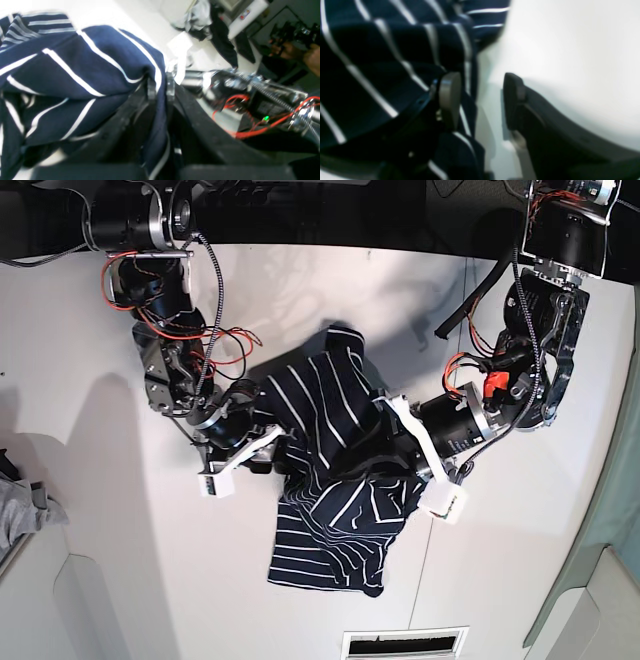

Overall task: Layout the t-shirt on the table in an organized manner, then fold the t-shirt properly
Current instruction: 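Lower both grippers onto the striped shirt and pinch its edges, then lift the shirt with both grippers and pull the grippers apart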

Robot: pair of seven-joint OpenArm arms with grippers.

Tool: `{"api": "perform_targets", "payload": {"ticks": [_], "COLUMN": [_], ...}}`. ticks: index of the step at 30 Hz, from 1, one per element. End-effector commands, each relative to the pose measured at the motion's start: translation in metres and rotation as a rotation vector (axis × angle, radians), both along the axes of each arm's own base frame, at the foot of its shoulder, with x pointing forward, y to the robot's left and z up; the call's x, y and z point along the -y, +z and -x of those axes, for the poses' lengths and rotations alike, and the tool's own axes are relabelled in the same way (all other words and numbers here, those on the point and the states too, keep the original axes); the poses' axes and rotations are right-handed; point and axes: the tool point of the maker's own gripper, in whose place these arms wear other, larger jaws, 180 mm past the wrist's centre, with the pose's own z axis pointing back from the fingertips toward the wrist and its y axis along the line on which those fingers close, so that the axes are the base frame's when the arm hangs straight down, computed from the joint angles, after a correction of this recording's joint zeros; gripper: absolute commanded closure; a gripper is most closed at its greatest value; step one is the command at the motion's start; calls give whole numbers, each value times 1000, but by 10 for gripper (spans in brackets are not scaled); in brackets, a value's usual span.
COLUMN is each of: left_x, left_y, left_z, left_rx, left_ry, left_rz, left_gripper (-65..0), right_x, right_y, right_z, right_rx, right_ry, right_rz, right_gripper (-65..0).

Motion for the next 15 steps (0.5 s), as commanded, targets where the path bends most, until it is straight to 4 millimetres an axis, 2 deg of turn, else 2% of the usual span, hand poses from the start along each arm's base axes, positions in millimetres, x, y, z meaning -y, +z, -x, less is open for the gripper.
{"api": "perform_targets", "payload": {"ticks": [1,6,8,15], "left_x": [1,1,1,-5], "left_y": [20,20,19,19], "left_z": [-5,-5,-5,-9], "left_rx": [53,53,53,62], "left_ry": [-5,-5,-5,13], "left_rz": [48,44,38,21], "left_gripper": [0,0,0,0], "right_x": [-12,-42,-49,-45], "right_y": [20,20,23,29], "right_z": [-13,-5,-6,-11], "right_rx": [61,59,101,183], "right_ry": [7,59,77,104], "right_rz": [-40,-47,-18,54], "right_gripper": [-248,-93,0,0]}}
